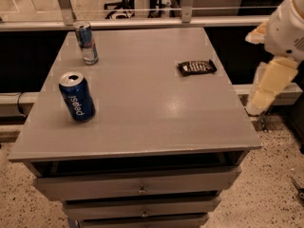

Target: Move rxbar chocolate near redbull can

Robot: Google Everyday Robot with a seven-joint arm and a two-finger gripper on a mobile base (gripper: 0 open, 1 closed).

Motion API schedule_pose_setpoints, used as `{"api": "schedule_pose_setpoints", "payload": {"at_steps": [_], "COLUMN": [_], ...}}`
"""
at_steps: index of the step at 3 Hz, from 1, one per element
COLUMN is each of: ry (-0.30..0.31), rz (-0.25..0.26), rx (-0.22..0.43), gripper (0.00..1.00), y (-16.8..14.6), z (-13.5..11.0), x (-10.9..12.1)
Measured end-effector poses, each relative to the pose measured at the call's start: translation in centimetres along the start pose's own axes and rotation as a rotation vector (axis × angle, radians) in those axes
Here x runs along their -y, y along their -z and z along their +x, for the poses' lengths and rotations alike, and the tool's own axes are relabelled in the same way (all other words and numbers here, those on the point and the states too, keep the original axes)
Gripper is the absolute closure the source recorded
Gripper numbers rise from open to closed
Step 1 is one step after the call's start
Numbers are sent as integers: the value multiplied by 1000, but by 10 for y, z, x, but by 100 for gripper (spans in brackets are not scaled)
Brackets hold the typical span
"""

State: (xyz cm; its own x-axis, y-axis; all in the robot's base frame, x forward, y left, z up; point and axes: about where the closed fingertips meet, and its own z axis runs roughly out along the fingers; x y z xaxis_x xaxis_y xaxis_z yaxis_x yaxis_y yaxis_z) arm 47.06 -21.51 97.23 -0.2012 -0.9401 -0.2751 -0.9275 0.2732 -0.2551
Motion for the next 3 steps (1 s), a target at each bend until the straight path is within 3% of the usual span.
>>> {"api": "schedule_pose_setpoints", "payload": {"at_steps": [1, 3], "ry": [-6, -62], "rz": [11, -45], "rx": [147, 312], "gripper": [0, 0], "y": [-35, -100], "z": [-17, -30], "x": [64, 127]}}
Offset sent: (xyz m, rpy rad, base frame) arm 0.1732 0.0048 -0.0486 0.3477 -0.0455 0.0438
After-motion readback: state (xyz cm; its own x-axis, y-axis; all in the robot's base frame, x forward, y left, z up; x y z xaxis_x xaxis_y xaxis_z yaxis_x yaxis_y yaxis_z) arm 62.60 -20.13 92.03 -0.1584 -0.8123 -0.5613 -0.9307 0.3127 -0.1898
